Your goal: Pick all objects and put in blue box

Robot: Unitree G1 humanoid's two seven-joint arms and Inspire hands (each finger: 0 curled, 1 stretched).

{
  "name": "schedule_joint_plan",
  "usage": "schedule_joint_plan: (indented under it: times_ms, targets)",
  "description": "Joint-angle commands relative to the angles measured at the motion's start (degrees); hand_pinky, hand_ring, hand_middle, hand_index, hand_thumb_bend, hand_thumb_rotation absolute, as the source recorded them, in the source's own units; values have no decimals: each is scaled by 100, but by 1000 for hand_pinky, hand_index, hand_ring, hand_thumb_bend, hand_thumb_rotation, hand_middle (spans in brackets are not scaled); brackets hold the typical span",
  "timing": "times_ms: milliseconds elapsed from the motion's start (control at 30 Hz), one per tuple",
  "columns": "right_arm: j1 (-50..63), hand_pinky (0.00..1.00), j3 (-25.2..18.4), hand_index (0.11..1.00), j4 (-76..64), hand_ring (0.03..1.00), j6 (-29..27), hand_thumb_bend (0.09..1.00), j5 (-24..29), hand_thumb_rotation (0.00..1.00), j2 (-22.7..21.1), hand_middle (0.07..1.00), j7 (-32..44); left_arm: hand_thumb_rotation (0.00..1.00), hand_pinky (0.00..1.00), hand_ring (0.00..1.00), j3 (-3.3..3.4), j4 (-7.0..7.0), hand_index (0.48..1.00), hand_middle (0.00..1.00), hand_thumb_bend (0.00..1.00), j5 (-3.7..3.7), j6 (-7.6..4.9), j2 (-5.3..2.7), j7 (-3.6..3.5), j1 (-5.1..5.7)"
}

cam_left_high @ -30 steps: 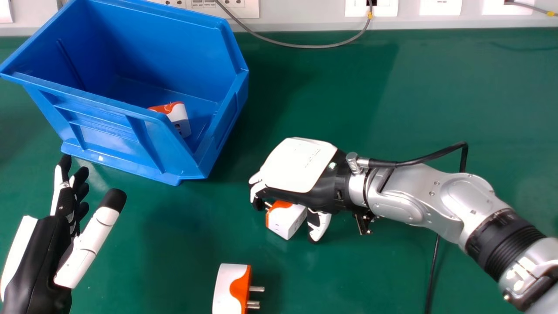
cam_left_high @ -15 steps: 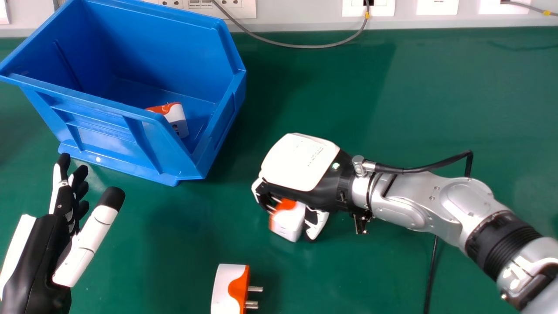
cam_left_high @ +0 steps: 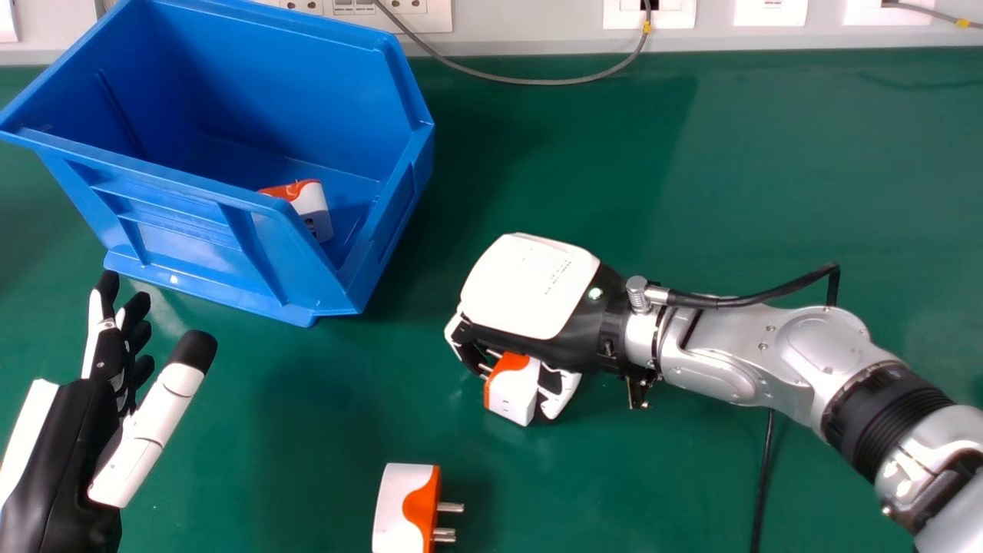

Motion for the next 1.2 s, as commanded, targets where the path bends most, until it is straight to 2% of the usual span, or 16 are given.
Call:
schedule_joint_plan:
  times_ms: [0,100,233,433,567,767,900,967,1000,1167]
  targets:
    - [-194,429,-89,474,-21,477,94,513,61,2,-2,533,-119,804,977,1000,73,-127,1000,1000,831,-6,-54,40,-6,18]
    - [-134,426,-143,468,-79,471,140,511,119,1,-4,526,-126,803,976,1000,67,-167,1000,1000,829,7,-45,33,-1,35]
    - [-61,418,-268,458,-165,465,204,508,268,1,8,515,-52,800,974,1000,73,-142,1000,1000,824,10,-50,43,-5,25]
    - [235,410,-646,452,-834,462,420,506,577,0,-144,507,136,796,972,1000,69,-127,1000,1000,819,31,-58,50,-1,8]
    - [522,402,-927,455,-1413,458,579,505,754,0,-257,506,158,793,971,1000,65,-157,1000,1000,810,19,-49,47,-10,17]
    - [648,387,-1259,469,-2027,446,583,503,873,0,-425,507,80,788,969,1000,67,-53,1000,1000,801,11,-66,72,-30,-54]
    - [619,371,-1491,488,-2484,436,638,500,949,0,-552,512,287,785,968,1000,60,-122,1000,1000,795,14,-37,69,-30,-59]
    - [592,371,-1607,488,-2635,436,629,500,1000,0,-574,512,354,785,968,1000,62,-67,1000,1000,795,15,-51,72,-32,-83]
    - [529,365,-1679,495,-2684,434,597,499,1055,0,-575,514,368,784,967,1000,58,-44,1000,1000,792,7,-34,73,-36,-100]
    - [276,357,-1827,504,-2716,429,568,498,1150,0,-477,517,388,780,966,1000,42,-115,1000,1000,800,-22,168,89,-54,-115]
